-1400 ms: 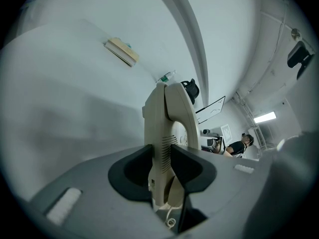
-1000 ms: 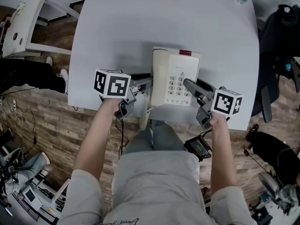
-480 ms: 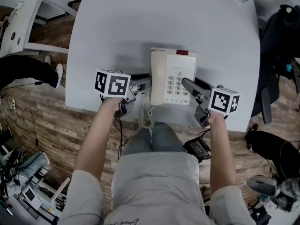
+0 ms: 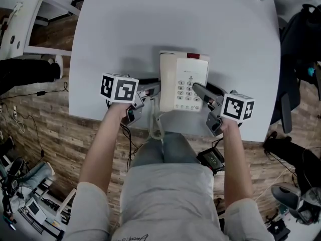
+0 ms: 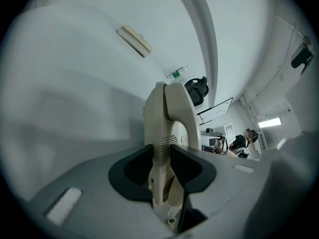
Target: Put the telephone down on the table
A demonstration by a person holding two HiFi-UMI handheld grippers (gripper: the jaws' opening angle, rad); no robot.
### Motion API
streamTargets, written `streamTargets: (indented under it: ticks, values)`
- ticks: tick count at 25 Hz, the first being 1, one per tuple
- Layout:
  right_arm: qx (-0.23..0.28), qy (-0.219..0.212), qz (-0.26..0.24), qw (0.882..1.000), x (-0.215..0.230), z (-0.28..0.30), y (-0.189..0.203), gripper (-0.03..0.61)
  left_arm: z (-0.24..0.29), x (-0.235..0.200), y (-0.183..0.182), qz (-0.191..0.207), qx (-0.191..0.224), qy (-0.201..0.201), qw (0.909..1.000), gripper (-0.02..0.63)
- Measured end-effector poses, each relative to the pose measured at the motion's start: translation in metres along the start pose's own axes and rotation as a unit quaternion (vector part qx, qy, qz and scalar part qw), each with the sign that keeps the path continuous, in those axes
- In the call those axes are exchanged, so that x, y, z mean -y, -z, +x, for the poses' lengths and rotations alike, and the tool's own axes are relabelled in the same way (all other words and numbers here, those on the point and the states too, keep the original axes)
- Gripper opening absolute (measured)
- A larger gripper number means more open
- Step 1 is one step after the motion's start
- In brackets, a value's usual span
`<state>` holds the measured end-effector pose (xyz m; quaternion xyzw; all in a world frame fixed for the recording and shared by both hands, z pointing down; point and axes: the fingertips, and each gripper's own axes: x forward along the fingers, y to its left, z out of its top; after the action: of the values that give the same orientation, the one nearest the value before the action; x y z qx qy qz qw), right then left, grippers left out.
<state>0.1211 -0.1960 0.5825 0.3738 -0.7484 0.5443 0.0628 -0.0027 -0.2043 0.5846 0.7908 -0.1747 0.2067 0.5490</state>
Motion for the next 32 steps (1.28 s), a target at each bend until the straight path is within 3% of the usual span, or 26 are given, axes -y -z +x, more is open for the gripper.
streamTargets:
  ticks: [16, 32]
  values:
    - [-0.009, 0.006, 0.017, 1.000, 0.013, 0.007, 0.006, 0.225, 0.009, -0.011, 0.004, -0.018, 0.002, 0.000, 0.9998, 0.127]
    - [-0.017, 0.011, 0.011, 1.000, 0.018, 0.007, 0.006, 0.230, 0.007, -0.009, 0.003, -0.012, 0.006, -0.008, 0.9999, 0.130]
